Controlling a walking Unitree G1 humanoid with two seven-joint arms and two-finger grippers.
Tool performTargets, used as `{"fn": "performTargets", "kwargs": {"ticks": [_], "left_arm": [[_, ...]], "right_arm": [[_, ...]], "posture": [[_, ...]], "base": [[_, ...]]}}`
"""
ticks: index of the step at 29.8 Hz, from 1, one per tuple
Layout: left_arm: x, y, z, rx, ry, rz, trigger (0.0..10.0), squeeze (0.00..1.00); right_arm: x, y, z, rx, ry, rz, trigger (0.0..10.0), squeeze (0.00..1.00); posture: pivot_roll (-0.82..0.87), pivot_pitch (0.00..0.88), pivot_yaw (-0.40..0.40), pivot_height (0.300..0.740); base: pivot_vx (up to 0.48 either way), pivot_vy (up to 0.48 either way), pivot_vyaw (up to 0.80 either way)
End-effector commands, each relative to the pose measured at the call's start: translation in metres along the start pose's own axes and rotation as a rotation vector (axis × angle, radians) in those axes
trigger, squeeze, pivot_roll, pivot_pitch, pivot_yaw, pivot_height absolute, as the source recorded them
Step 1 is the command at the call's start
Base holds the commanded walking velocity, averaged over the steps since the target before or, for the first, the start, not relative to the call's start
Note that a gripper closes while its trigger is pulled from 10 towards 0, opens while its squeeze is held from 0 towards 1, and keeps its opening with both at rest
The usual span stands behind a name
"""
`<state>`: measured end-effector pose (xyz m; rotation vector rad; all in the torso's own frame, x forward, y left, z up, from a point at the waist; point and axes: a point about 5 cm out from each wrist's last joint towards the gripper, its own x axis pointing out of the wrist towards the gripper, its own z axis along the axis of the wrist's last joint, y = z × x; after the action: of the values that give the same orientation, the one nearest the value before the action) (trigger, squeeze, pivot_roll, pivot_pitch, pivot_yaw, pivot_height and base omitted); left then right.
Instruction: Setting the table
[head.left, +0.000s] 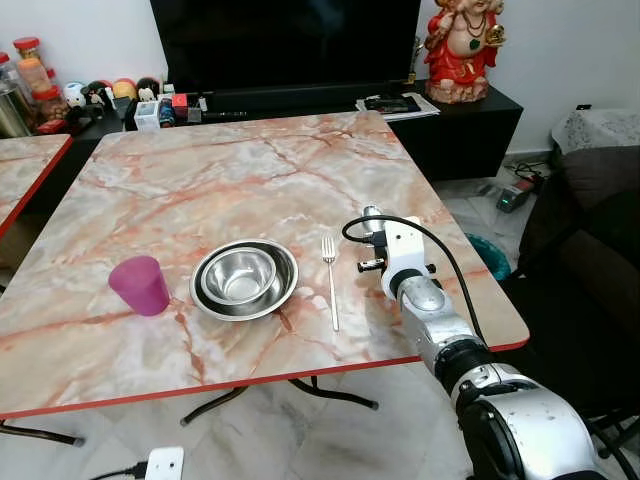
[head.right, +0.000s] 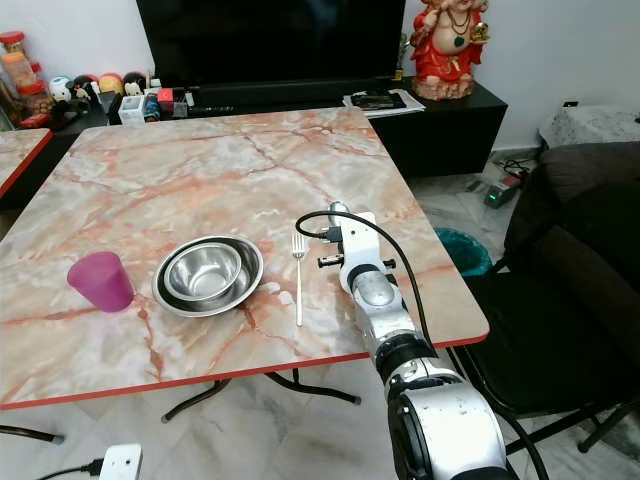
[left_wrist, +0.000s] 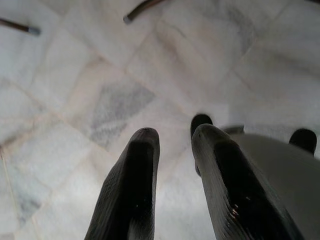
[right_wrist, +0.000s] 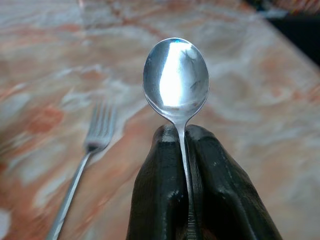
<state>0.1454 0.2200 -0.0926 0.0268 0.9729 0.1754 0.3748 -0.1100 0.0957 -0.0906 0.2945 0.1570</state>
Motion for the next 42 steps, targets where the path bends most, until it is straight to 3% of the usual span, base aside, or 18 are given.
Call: {"fn": "performTargets", "kwargs": {"ticks": [1,10,27,42], "left_arm": [[-0.001,0.001,-0.003,-0.014,0.001,0.012,10.0,0.0],[-0.006,0.001,-0.021,-0.029,0.027,0.016,10.0,0.0],[-0.01,0.005,-0.03,-0.039,0.038,0.014,10.0,0.0],[-0.013,-0.004,-0.039,-0.054,0.056,-0.004,10.0,0.0]], "right_arm": [[0.002,0.005,0.004,0.029,0.015,0.024,10.0,0.0],[0.004,0.017,0.011,0.026,0.033,0.029,10.0,0.0],[0.005,0.002,0.008,0.051,0.092,-0.068,10.0,0.0],[0.004,0.012,0.002,0.067,0.15,-0.004,10.0,0.0]], "posture": [[0.05,0.0,-0.01,0.74],[0.07,0.022,-0.034,0.74],[0.08,0.038,-0.043,0.74],[0.08,0.062,-0.066,0.74]], "base": [[0.0,0.0,0.0],[0.0,0.0,0.0],[0.0,0.0,0.0],[0.0,0.0,0.0]]}}
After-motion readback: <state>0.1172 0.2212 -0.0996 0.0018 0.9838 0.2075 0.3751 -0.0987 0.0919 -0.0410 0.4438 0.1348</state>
